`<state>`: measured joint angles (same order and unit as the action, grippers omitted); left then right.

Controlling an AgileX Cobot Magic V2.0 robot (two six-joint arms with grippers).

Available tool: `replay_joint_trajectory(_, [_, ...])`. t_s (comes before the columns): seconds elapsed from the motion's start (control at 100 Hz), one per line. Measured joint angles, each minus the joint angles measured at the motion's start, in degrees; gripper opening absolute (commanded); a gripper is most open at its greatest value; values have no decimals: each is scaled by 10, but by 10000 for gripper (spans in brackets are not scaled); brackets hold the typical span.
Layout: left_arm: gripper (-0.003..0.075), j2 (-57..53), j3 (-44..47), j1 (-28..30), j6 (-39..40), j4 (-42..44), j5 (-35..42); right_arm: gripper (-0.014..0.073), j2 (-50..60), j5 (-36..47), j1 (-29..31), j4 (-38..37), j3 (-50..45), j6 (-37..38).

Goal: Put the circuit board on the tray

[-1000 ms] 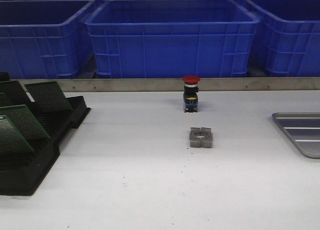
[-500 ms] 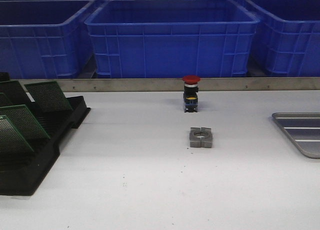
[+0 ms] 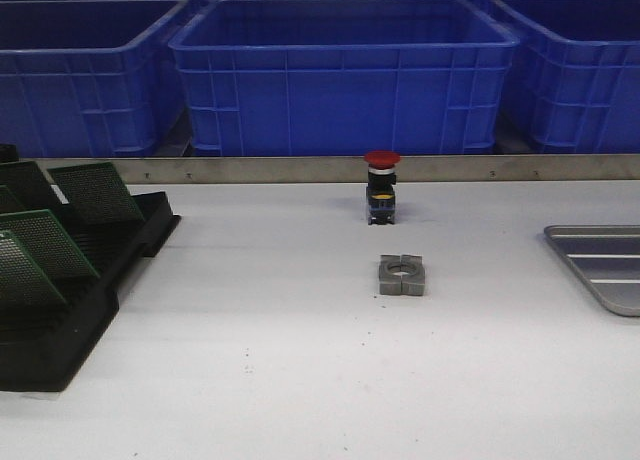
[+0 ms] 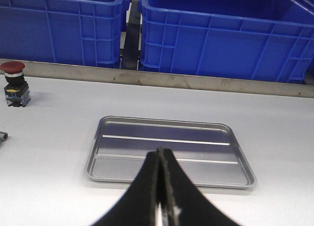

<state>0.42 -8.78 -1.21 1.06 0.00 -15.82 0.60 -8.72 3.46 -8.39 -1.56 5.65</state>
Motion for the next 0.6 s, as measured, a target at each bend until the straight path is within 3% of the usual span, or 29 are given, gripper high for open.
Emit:
replay_joint_trajectory(0.32, [1,172,-180,1,-5,58,-228,-59,0,0,0,0,0,0])
replay_joint_trajectory(0.45, [150,244,-215,1,-74,39,-239,-59,0,0,0,0,0,0])
replay_joint_trajectory(0.6, [329,329,-240,1,-223,-25,-241,-59,0,0,0,0,0,0])
